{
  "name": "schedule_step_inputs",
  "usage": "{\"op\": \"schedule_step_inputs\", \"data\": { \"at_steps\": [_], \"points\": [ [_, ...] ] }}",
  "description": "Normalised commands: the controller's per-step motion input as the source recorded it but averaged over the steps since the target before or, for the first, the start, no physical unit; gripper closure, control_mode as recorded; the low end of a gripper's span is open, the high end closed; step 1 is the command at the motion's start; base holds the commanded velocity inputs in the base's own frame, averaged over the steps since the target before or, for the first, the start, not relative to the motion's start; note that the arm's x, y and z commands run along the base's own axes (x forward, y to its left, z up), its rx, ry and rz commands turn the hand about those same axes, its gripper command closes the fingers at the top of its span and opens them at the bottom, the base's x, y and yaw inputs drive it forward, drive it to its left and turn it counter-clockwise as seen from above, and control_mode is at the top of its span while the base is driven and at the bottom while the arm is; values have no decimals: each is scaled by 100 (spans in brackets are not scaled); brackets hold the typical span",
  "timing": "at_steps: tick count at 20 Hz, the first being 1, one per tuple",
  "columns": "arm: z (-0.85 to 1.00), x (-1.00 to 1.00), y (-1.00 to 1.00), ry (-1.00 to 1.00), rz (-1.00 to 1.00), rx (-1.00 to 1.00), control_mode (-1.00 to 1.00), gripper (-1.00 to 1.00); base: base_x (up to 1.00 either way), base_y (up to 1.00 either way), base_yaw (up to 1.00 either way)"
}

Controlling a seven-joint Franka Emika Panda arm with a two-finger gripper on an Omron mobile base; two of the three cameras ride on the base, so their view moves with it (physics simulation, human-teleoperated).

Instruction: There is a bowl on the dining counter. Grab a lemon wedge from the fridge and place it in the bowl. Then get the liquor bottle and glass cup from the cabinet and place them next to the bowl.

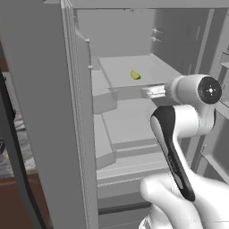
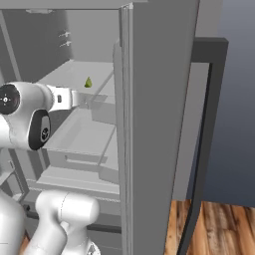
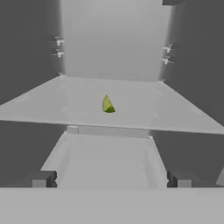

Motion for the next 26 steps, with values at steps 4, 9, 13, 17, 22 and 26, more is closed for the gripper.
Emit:
{"op": "schedule_step_inputs", "data": {
  "at_steps": [4,9,13,17,22,26],
  "points": [
    [36,30,0,0,0,0,-100,-100,0,0,0],
    [3,25,7,0,0,0,-100,-100,0,0,0],
    [0,22,10,0,0,0,-100,-100,0,0,0],
    [0,28,6,0,0,0,-100,-100,0,0,0],
    [0,26,1,0,0,0,-100,-100,0,0,0],
    [0,25,0,0,0,0,-100,-100,0,0,0]
  ]
}}
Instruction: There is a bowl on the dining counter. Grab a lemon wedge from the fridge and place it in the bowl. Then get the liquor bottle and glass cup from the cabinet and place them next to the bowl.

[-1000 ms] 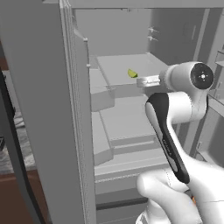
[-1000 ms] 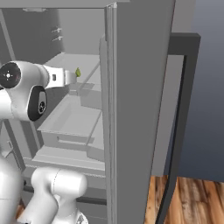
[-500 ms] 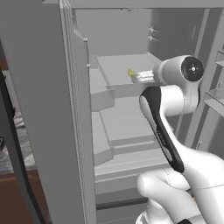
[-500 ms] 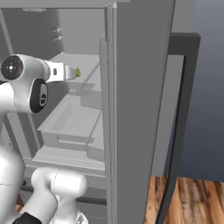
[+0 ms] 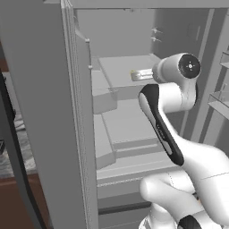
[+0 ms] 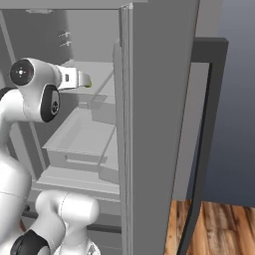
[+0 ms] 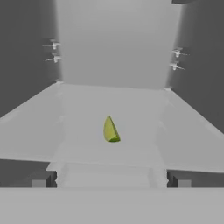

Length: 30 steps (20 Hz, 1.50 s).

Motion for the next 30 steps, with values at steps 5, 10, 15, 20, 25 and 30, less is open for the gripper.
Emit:
{"op": "schedule_step_inputs", "data": {
  "at_steps": [5,10,15,20,25,30],
  "points": [
    [0,26,0,0,0,0,-100,-100,0,0,0],
    [0,27,0,1,0,0,-100,-100,0,0,0],
    [0,16,0,11,3,0,-100,-100,0,0,0],
    [0,13,0,17,3,0,-100,-100,0,0,0],
    [0,18,0,12,4,0,-100,-100,0,0,0],
    [-5,5,0,2,7,0,-100,-100,0,0,0]
  ]
}}
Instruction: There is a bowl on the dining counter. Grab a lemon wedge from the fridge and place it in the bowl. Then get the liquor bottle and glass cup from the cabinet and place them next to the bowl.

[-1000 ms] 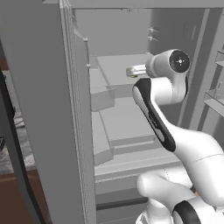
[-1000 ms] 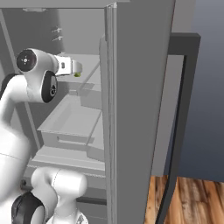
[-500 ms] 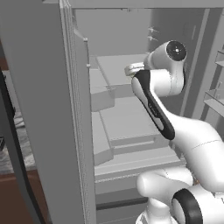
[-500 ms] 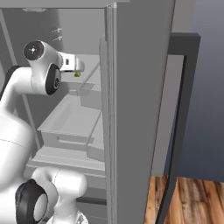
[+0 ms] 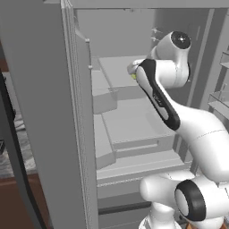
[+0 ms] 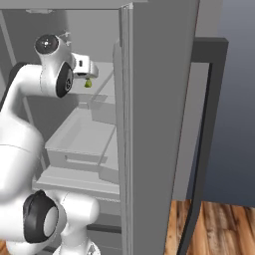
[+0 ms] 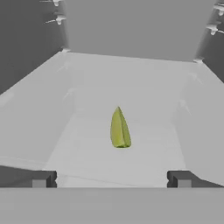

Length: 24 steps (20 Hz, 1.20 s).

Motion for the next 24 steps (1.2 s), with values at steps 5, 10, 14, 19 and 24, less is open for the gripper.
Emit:
{"op": "schedule_step_inputs", "data": {
  "at_steps": [5,10,14,19,24],
  "points": [
    [-2,11,-4,1,5,0,-100,-100,0,0,0],
    [0,1,-20,0,3,1,-100,-100,0,0,0],
    [0,14,-5,3,2,2,-100,-100,0,0,0],
    [0,32,3,5,0,0,-100,-100,0,0,0],
    [0,30,3,7,0,0,-100,-100,0,0,0]
  ]
}}
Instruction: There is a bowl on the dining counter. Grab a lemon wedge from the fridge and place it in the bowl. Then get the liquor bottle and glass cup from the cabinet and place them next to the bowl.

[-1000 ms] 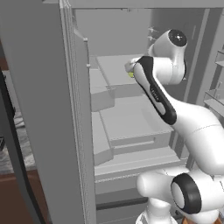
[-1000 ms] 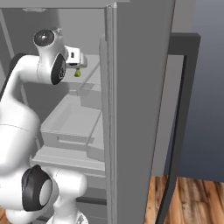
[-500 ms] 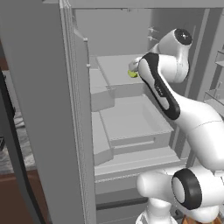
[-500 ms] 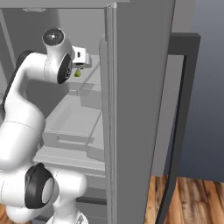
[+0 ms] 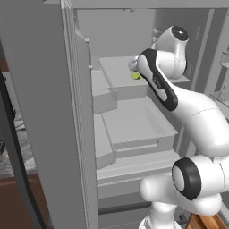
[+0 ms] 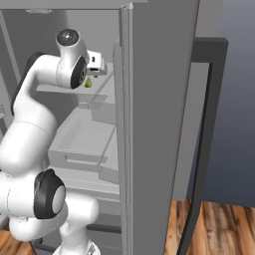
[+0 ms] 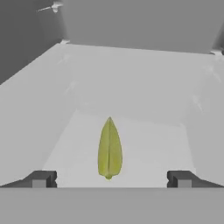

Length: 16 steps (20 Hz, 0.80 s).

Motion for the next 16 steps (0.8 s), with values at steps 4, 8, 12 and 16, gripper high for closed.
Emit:
{"op": "schedule_step_inputs", "data": {
  "at_steps": [4,8,12,16],
  "points": [
    [-9,24,14,7,0,0,-100,-100,0,0,0],
    [-20,17,15,7,0,0,-100,-100,0,0,0],
    [-23,19,9,6,0,0,-100,-100,0,0,0],
    [-24,19,0,4,0,0,-100,-100,0,0,0]
  ]
}}
